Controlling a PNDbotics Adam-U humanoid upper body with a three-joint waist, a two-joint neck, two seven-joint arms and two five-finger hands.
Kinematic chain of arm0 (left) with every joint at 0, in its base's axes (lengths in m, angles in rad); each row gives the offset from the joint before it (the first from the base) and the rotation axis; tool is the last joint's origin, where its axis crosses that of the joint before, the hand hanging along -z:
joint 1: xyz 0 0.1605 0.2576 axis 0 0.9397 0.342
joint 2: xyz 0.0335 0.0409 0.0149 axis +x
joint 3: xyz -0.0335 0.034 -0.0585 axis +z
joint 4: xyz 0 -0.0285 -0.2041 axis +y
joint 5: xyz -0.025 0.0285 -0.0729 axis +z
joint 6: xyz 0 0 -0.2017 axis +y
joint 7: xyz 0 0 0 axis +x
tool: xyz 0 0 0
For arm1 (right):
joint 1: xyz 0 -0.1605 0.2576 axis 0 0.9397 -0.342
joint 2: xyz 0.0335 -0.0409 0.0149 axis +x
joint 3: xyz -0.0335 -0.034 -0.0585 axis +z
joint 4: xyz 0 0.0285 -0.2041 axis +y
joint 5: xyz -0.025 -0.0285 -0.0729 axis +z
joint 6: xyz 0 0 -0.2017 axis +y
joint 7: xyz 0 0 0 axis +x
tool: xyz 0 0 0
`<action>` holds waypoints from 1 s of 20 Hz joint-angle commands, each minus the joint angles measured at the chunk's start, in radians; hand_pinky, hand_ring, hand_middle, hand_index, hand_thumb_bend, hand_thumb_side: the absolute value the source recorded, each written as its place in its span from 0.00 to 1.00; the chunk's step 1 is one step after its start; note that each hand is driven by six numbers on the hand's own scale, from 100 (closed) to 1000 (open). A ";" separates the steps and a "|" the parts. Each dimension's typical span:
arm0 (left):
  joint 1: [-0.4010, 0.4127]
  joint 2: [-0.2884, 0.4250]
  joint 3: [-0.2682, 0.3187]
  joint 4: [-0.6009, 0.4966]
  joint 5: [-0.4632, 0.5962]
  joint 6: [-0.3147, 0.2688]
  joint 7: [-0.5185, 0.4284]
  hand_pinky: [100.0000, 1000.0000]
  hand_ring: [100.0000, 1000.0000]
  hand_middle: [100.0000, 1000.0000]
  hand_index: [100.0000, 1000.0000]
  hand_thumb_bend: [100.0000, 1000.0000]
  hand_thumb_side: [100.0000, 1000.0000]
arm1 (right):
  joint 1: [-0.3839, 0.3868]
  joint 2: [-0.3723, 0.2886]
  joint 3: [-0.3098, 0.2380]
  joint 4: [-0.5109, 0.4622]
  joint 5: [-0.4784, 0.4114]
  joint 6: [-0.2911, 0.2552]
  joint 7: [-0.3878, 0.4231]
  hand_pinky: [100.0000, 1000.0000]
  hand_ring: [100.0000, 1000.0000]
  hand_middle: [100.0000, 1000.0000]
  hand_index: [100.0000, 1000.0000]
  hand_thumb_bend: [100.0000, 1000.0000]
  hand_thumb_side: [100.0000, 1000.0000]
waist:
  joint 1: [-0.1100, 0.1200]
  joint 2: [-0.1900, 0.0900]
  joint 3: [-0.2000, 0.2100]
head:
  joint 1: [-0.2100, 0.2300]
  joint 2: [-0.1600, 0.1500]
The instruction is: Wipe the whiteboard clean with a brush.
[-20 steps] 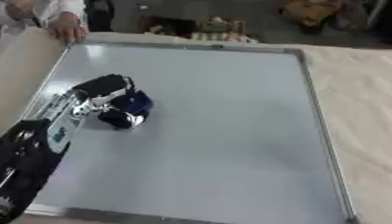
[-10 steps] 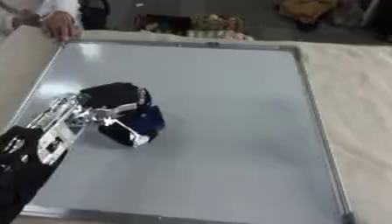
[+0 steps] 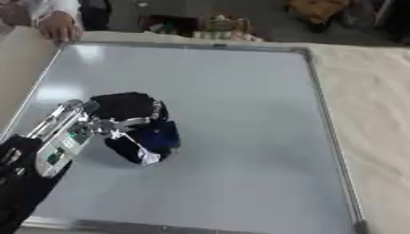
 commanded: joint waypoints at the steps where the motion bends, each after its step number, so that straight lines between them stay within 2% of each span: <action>1: -0.010 0.029 0.005 -0.010 0.046 -0.037 -0.031 0.38 0.33 0.10 0.08 0.00 0.44 | -0.010 -0.021 -0.002 -0.014 -0.005 -0.004 -0.001 0.91 0.93 0.65 0.86 0.12 0.96 | 0.000 -0.020 -0.001 | -0.002 0.005; 7: -0.003 0.030 0.011 0.016 0.090 -0.075 -0.082 0.39 0.33 0.10 0.08 0.00 0.46 | -0.012 -0.021 -0.002 -0.014 -0.006 -0.005 -0.002 0.91 0.93 0.65 0.86 0.12 0.96 | 0.000 -0.021 -0.001 | -0.002 0.006; 13: -0.003 0.029 0.008 0.023 0.101 -0.102 -0.092 0.40 0.34 0.11 0.08 0.00 0.47 | -0.013 -0.021 -0.001 -0.014 -0.006 -0.005 -0.003 0.91 0.93 0.65 0.86 0.12 0.96 | 0.000 -0.019 -0.001 | -0.002 0.004; 17: -0.003 0.030 0.005 0.022 0.088 -0.130 -0.090 0.41 0.35 0.14 0.08 0.00 0.46 | -0.014 -0.021 -0.001 -0.014 -0.008 -0.006 -0.006 0.91 0.93 0.65 0.86 0.12 0.96 | -0.001 -0.019 -0.001 | -0.002 0.001; 20: -0.001 0.029 0.004 0.025 0.082 -0.163 -0.094 0.43 0.38 0.19 0.07 0.00 0.46 | -0.013 -0.021 -0.001 -0.014 -0.009 -0.006 -0.007 0.91 0.93 0.65 0.86 0.12 0.96 | -0.002 -0.018 -0.001 | -0.002 0.001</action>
